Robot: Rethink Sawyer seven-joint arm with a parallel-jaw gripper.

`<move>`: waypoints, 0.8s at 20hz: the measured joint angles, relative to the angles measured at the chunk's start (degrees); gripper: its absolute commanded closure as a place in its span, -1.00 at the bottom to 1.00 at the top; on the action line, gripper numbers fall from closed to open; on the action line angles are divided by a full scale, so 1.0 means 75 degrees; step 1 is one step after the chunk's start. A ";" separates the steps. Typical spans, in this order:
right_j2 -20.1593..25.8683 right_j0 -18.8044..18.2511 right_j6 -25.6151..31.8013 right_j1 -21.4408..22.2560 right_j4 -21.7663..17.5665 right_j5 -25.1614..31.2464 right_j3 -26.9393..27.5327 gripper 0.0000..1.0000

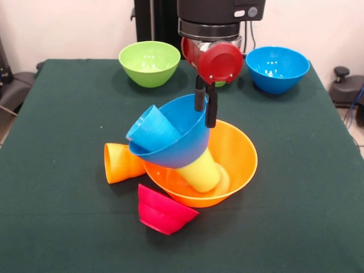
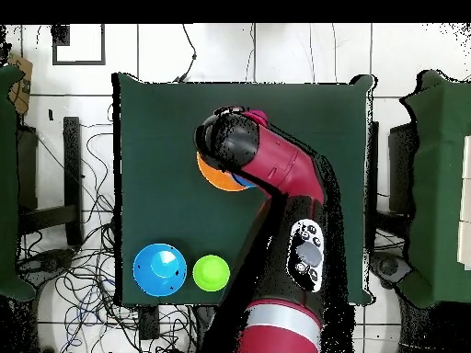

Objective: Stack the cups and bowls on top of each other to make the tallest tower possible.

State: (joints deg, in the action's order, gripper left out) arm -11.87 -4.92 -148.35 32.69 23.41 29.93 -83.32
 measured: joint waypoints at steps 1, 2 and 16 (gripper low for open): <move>0.0045 -0.0039 0.0000 0.0000 0.0000 -0.0003 -0.0039 -1.00; 0.0097 -0.0082 0.0000 0.0000 0.0000 -0.0008 -0.0084 -1.00; 0.0678 -0.0595 0.0000 -0.0065 -0.0521 -0.0655 -0.0512 -1.00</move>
State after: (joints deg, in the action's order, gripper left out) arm -6.79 -9.38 -148.35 32.20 19.51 25.02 -87.16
